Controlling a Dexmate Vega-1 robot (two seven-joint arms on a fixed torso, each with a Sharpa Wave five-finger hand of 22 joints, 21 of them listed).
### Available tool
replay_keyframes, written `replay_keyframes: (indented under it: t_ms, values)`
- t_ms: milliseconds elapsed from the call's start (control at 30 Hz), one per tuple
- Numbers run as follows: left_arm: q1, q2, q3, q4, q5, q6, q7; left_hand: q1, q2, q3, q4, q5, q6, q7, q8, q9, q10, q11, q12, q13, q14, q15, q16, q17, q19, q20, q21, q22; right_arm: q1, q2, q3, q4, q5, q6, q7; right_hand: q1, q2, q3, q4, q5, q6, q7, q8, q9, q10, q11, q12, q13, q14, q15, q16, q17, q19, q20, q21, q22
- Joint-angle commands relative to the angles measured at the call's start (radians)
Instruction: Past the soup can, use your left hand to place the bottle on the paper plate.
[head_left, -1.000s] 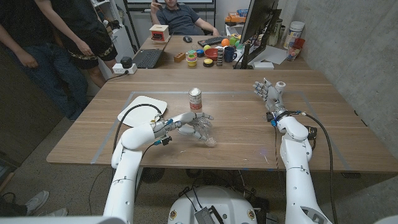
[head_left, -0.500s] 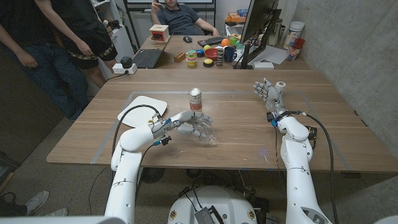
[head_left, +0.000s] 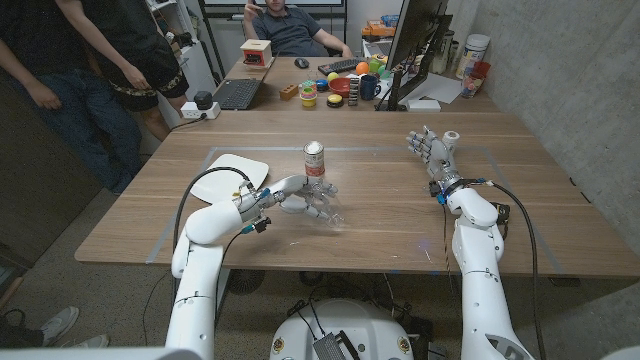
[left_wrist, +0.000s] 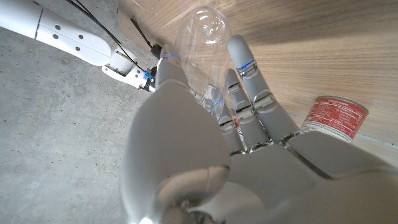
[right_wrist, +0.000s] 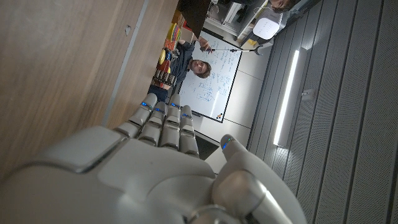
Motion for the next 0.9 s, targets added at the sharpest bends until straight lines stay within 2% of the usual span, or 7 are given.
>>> replay_keyframes:
  t_ms: [33,400,633,833,900]
  values:
    - [0.038,-0.023,-0.043,-0.075,0.021,0.008,0.053,0.021,0.060,0.009,0.018,0.003,0.050,0.042,-0.002,0.004,0.111,-0.106,-0.002,0.004,0.168,-0.225,-0.001,0.002,0.003,-0.042,0.005,0.001,0.003,-0.007,-0.010,0.008,0.004,0.013,0.012,-0.008,0.012,0.000,-0.002,0.005,0.001,0.007,0.007,0.004,0.005,0.001,0.003,0.003,0.012,0.001,0.004,0.001,0.007,-0.029,-0.004,0.006]
    - [0.049,-0.043,-0.080,-0.088,0.030,-0.003,0.104,0.019,0.059,0.007,0.021,0.002,0.053,0.038,-0.008,0.004,0.112,-0.105,-0.008,0.004,0.169,-0.225,-0.006,0.002,0.003,-0.043,0.005,0.001,0.005,-0.014,-0.017,0.008,-0.001,0.014,0.017,-0.007,0.011,-0.001,-0.003,0.006,0.005,0.007,0.009,0.004,0.010,0.001,0.005,0.003,0.016,0.002,0.005,0.001,0.010,-0.029,-0.007,0.006]
    - [0.049,-0.062,-0.105,-0.089,0.048,-0.023,0.160,0.017,0.060,0.005,0.022,0.001,0.056,0.038,-0.013,0.005,0.114,-0.116,-0.012,0.004,0.170,-0.225,-0.009,0.002,0.003,-0.043,0.005,0.000,0.004,-0.016,-0.020,0.006,0.003,0.021,0.024,-0.007,0.011,-0.002,-0.003,0.006,0.007,0.007,0.009,0.004,0.011,0.001,0.005,0.003,0.017,0.000,0.005,0.001,0.014,-0.030,-0.008,0.006]
    - [0.047,-0.088,-0.130,-0.088,0.056,-0.052,0.223,0.017,0.060,0.004,0.023,0.001,0.057,0.038,-0.016,0.005,0.113,-0.116,-0.014,0.004,0.170,-0.225,-0.011,0.002,0.002,-0.043,0.005,0.000,0.001,-0.019,-0.026,-0.001,-0.003,0.022,0.024,-0.007,0.011,-0.002,-0.004,0.006,0.008,0.007,0.009,0.004,0.012,0.001,0.005,0.003,0.018,0.001,0.005,0.001,0.016,-0.030,-0.010,0.006]
    - [0.049,-0.106,-0.144,-0.081,0.068,-0.074,0.269,0.016,0.060,0.003,0.024,0.000,0.056,0.038,-0.018,0.005,0.111,-0.117,-0.016,0.004,0.169,-0.225,-0.012,0.002,0.001,-0.043,0.004,0.000,-0.001,-0.021,-0.029,-0.002,-0.005,0.024,0.026,-0.007,0.011,-0.003,-0.004,0.007,0.009,0.007,0.009,0.004,0.013,0.003,0.005,0.003,0.020,0.000,0.005,0.001,0.017,-0.030,-0.010,0.006]
